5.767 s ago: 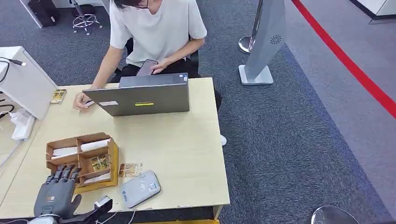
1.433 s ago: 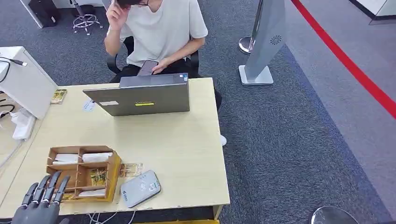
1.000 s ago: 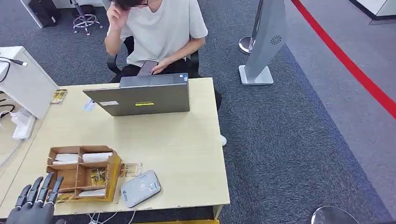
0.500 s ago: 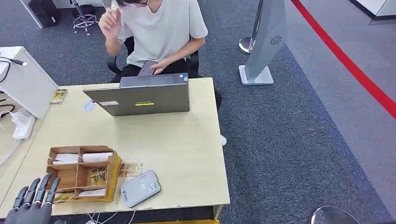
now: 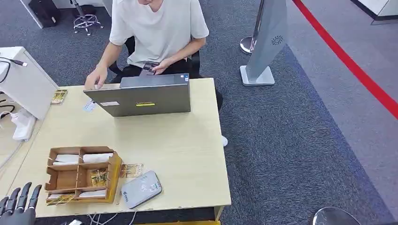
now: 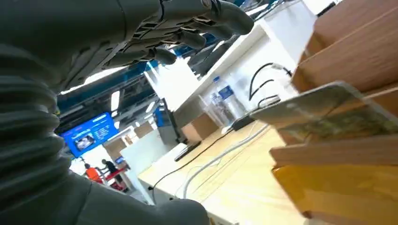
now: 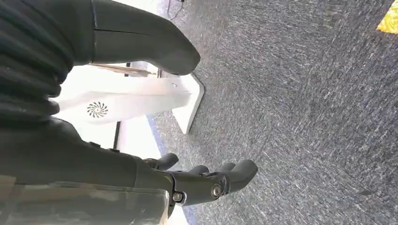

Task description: Pass the card to the sensor for recognition and then transmit it.

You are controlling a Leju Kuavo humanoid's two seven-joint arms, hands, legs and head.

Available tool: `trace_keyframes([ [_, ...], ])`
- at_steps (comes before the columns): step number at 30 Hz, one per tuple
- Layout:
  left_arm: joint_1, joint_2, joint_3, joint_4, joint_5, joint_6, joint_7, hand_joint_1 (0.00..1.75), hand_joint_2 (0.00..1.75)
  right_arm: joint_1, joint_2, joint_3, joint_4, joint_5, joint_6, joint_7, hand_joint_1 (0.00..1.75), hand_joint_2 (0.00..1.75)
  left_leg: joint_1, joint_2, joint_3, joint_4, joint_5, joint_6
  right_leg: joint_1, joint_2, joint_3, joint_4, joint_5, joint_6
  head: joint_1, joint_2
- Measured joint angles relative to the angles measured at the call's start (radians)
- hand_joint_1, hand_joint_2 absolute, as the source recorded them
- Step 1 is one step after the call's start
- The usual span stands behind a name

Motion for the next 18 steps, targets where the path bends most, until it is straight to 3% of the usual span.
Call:
trace_keyframes([
  [9, -0.055, -0.073, 0.075, 0.060, -0.015, 0.022, -0.059, 0.00, 1.75, -0.001, 0.000, 0.000, -0.001, 0.017, 0.003, -0.001, 0.00, 1.75, 0.000, 0.000, 0.000, 0.000, 0.000, 0.000, 0.000, 0.000, 0.000, 0.000, 0.000, 0.000, 0.000, 0.000],
  [18, -0.121, -0.112, 0.074, 0.108, -0.018, 0.061, -0.073, 0.00, 1.75, -0.004, 0.000, 0.000, -0.002, 0.035, 0.011, -0.009, 0.00, 1.75, 0.000, 0.000, 0.001, 0.000, 0.000, 0.000, 0.000, 0.000, 0.000, 0.000, 0.000, 0.000, 0.000, 0.000],
])
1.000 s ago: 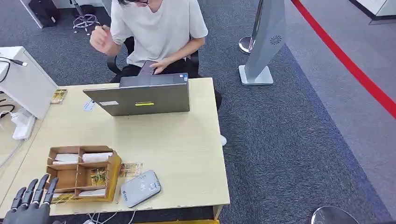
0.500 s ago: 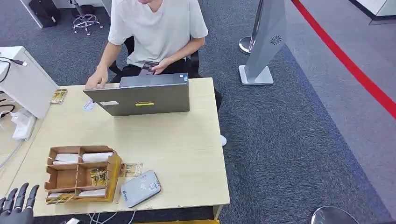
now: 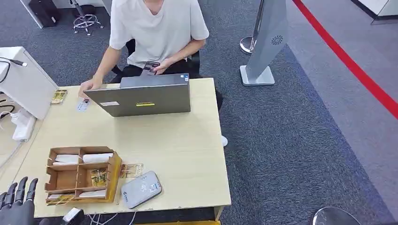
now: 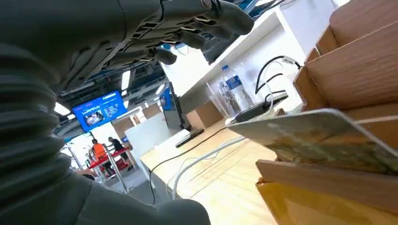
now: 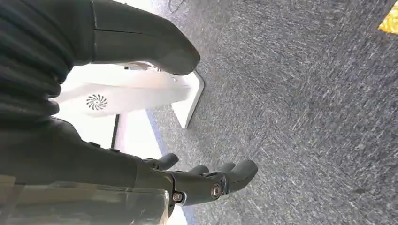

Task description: Pass the card to the sensor for recognition and then transmit it.

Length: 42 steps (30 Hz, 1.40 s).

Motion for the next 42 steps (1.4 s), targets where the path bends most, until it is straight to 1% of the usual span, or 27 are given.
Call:
trace_keyframes([
  [4, -0.026, -0.001, -0.040, 0.018, 0.000, 0.002, 0.025, 0.00, 1.75, -0.002, 0.000, 0.000, 0.000, 0.004, 0.002, -0.003, 0.00, 1.75, 0.000, 0.000, 0.000, 0.000, 0.000, 0.000, 0.000, 0.000, 0.000, 0.000, 0.000, 0.000, 0.000, 0.000],
  [8, -0.026, -0.001, -0.040, 0.018, 0.000, 0.002, 0.025, 0.00, 1.75, -0.002, 0.000, 0.000, 0.000, 0.004, 0.002, -0.003, 0.00, 1.75, 0.000, 0.000, 0.000, 0.000, 0.000, 0.000, 0.000, 0.000, 0.000, 0.000, 0.000, 0.000, 0.000, 0.000],
  [10, -0.041, 0.000, -0.068, 0.028, 0.000, 0.002, 0.045, 0.00, 1.75, -0.002, 0.000, 0.000, 0.000, 0.014, 0.002, -0.006, 0.00, 1.75, 0.000, 0.000, 0.000, 0.000, 0.000, 0.000, 0.000, 0.000, 0.000, 0.000, 0.000, 0.000, 0.000, 0.000],
  [12, -0.064, 0.002, -0.114, 0.050, 0.000, -0.004, 0.061, 0.00, 1.75, -0.002, 0.000, 0.000, 0.000, 0.015, 0.002, -0.007, 0.00, 1.75, 0.000, 0.000, 0.000, 0.000, 0.000, 0.000, 0.000, 0.000, 0.000, 0.000, 0.000, 0.000, 0.000, 0.000],
  [14, -0.071, 0.002, -0.125, 0.057, 0.000, -0.007, 0.064, 0.00, 1.75, -0.002, 0.000, 0.001, 0.000, 0.015, 0.002, -0.007, 0.00, 1.75, 0.000, 0.000, 0.000, 0.000, 0.000, 0.000, 0.000, 0.000, 0.000, 0.000, 0.000, 0.000, 0.000, 0.000],
  [20, -0.078, 0.003, -0.143, 0.068, 0.000, -0.016, 0.068, 0.00, 1.75, -0.002, 0.000, 0.001, -0.001, 0.015, 0.003, -0.001, 0.00, 1.75, 0.000, 0.000, 0.000, 0.000, 0.000, 0.000, 0.000, 0.000, 0.000, 0.000, 0.000, 0.000, 0.000, 0.000],
  [30, -0.078, 0.003, -0.145, 0.069, 0.000, -0.031, 0.077, 0.00, 1.75, -0.002, 0.000, 0.000, -0.001, 0.017, 0.003, 0.000, 0.00, 1.75, 0.000, 0.000, 0.000, 0.000, 0.000, 0.000, 0.000, 0.000, 0.000, 0.000, 0.000, 0.000, 0.000, 0.000],
  [31, -0.077, 0.003, -0.145, 0.070, 0.000, -0.031, 0.077, 1.75, 1.75, -0.002, 0.000, 0.001, -0.001, 0.017, 0.003, -0.001, 0.00, 1.75, 0.000, 0.000, 0.000, 0.000, 0.000, 0.000, 0.000, 0.000, 0.000, 0.000, 0.000, 0.000, 0.000, 0.000],
  [36, -0.077, 0.003, -0.145, 0.070, 0.000, -0.049, 0.073, 1.75, 1.75, -0.002, 0.000, 0.001, -0.001, 0.019, 0.003, -0.006, 0.00, 1.75, 0.000, 0.000, 0.000, 0.000, 0.000, 0.000, 0.000, 0.000, 0.000, 0.000, 0.000, 0.000, 0.000, 0.000],
  [42, -0.076, 0.003, -0.145, 0.070, 0.000, -0.052, 0.073, 1.75, 1.75, -0.002, 0.000, 0.001, -0.001, 0.020, 0.003, -0.010, 0.00, 1.75, 0.000, 0.000, 0.000, 0.000, 0.000, 0.000, 0.000, 0.000, 0.000, 0.000, 0.000, 0.000, 0.000, 0.000],
])
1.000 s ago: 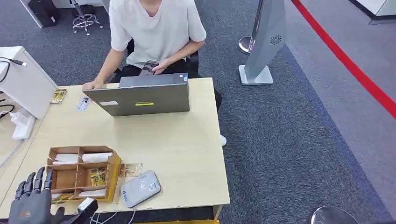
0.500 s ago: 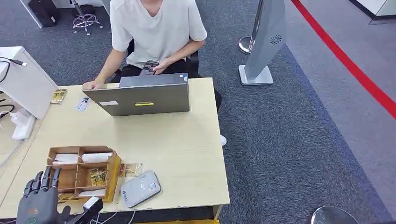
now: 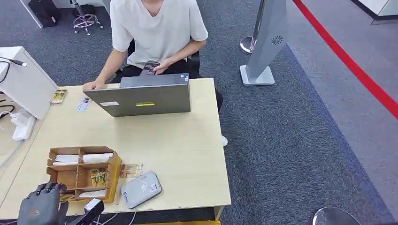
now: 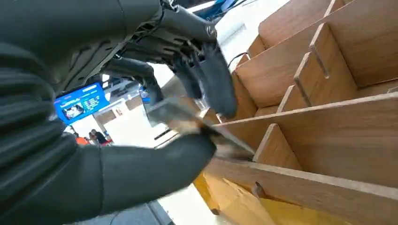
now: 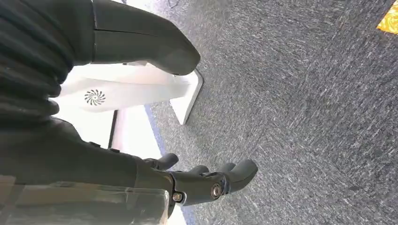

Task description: Pass the card to the sensor for recognition and then transmit it.

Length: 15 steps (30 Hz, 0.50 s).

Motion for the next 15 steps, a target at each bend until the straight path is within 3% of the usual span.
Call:
trace_keyframes([
  [15, -0.001, 0.000, 0.000, 0.000, 0.001, -0.006, -0.009, 1.75, 1.75, 0.000, 0.000, 0.000, 0.000, 0.012, 0.000, 0.003, 0.00, 1.75, 0.000, 0.000, 0.000, 0.000, 0.000, 0.000, 0.000, 0.000, 0.000, 0.000, 0.000, 0.000, 0.000, 0.000],
])
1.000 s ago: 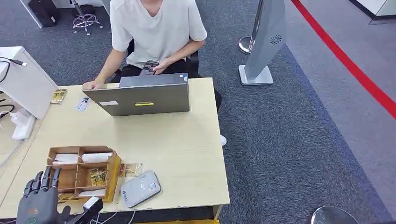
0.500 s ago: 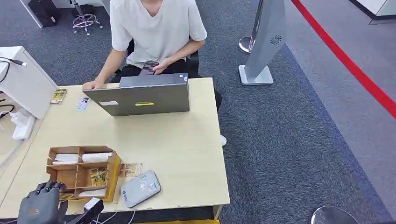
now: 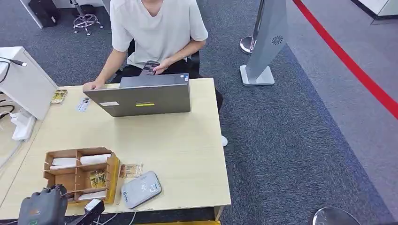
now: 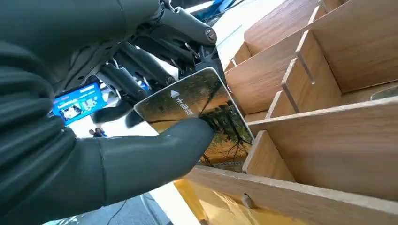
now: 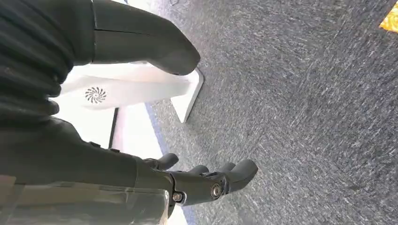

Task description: Pass the card to the sensor for recognition and then transmit it.

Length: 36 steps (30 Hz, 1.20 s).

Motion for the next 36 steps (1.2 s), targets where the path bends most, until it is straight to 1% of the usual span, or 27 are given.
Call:
trace_keyframes([
  [4, -0.002, 0.000, 0.000, 0.000, 0.002, -0.017, -0.015, 1.75, 1.75, 0.000, -0.001, 0.000, 0.000, 0.002, 0.000, 0.001, 0.00, 1.75, 0.000, 0.000, 0.000, 0.000, 0.000, 0.000, 0.000, 0.000, 0.000, 0.000, 0.000, 0.000, 0.000, 0.000],
  [9, -0.011, 0.002, 0.000, -0.003, 0.000, 0.013, -0.019, 1.75, 1.75, 0.000, -0.001, 0.000, 0.000, 0.005, 0.002, -0.004, 0.00, 1.75, 0.000, 0.000, 0.000, 0.000, 0.000, 0.000, 0.000, 0.000, 0.000, 0.000, 0.000, 0.000, 0.000, 0.000],
  [11, -0.031, 0.016, -0.001, -0.020, -0.001, 0.015, -0.015, 1.75, 1.75, 0.000, -0.002, 0.000, 0.000, 0.018, 0.006, -0.010, 0.00, 1.75, 0.000, 0.000, 0.000, 0.000, 0.001, 0.000, 0.000, 0.000, -0.001, 0.000, 0.000, 0.000, 0.000, 0.000],
  [13, -0.070, 0.040, -0.018, -0.040, -0.001, 0.010, 0.003, 1.75, 1.75, 0.000, -0.003, 0.005, 0.000, 0.022, 0.012, -0.018, 0.00, 1.75, 0.000, -0.002, 0.000, 0.000, 0.001, 0.001, 0.000, -0.002, -0.001, 0.000, 0.000, 0.000, 0.000, 0.000],
  [17, -0.215, 0.100, -0.085, -0.064, -0.001, -0.039, 0.044, 1.75, 1.75, -0.001, -0.008, 0.032, 0.000, 0.022, 0.024, -0.040, 0.00, 1.75, 0.000, -0.005, 0.000, 0.000, 0.003, 0.001, 0.000, -0.005, 0.001, 0.000, 0.001, 0.000, 0.000, 0.000],
  [19, -0.275, 0.122, -0.114, -0.064, -0.001, -0.053, 0.053, 1.75, 1.75, -0.001, -0.010, 0.044, 0.000, 0.022, 0.028, -0.045, 0.00, 1.75, 0.000, -0.004, 0.000, 0.000, 0.003, 0.001, 0.000, -0.004, 0.001, 0.000, 0.003, 0.000, 0.000, 0.000],
  [21, -0.301, 0.135, -0.129, -0.064, -0.001, -0.053, 0.054, 1.75, 1.75, -0.001, -0.012, 0.049, 0.000, 0.022, 0.029, -0.046, 0.00, 1.75, 0.000, -0.002, 0.000, 0.000, 0.003, 0.001, 0.000, -0.002, 0.001, 0.000, 0.003, 0.000, 0.000, 0.000],
  [24, -0.314, 0.148, -0.147, -0.064, -0.001, -0.050, 0.055, 1.75, 1.75, 0.000, -0.013, 0.053, 0.000, 0.022, 0.030, -0.047, 0.00, 1.75, 0.000, -0.002, 0.000, 0.001, 0.003, 0.001, 0.000, 0.000, -0.001, 0.000, 0.003, 0.000, 0.000, 0.000],
  [26, -0.333, 0.160, -0.161, -0.064, -0.001, -0.049, 0.075, 1.75, 1.75, 0.000, -0.014, 0.059, 0.000, 0.022, 0.031, -0.048, 0.00, 1.75, 0.000, -0.002, 0.000, 0.001, 0.003, 0.001, 0.000, 0.000, -0.001, 0.000, 0.003, 0.001, 0.000, 0.000],
  [28, -0.368, 0.184, -0.182, -0.060, -0.001, -0.066, 0.102, 1.75, 1.75, 0.000, -0.016, 0.069, 0.000, 0.022, 0.035, -0.051, 0.00, 1.75, 0.000, -0.002, -0.001, 0.001, 0.003, 0.001, 0.000, 0.000, -0.002, 0.000, 0.003, 0.001, 0.000, 0.000],
  [32, -0.485, 0.223, -0.230, -0.003, -0.001, -0.110, 0.138, 1.75, 1.75, -0.002, -0.022, 0.082, 0.000, 0.022, 0.043, -0.047, 0.00, 1.75, 0.000, -0.002, -0.002, 0.001, 0.004, 0.002, 0.000, -0.002, -0.002, 0.000, 0.004, 0.001, 0.000, 0.000],
  [36, -0.588, 0.251, -0.279, 0.078, -0.001, -0.128, 0.184, 1.75, 1.75, -0.002, -0.030, 0.089, 0.000, 0.022, 0.054, -0.038, 0.00, 1.75, 0.000, -0.002, -0.002, 0.001, 0.005, 0.002, 0.000, -0.001, -0.002, 0.000, 0.005, 0.000, 0.000, 0.000],
])
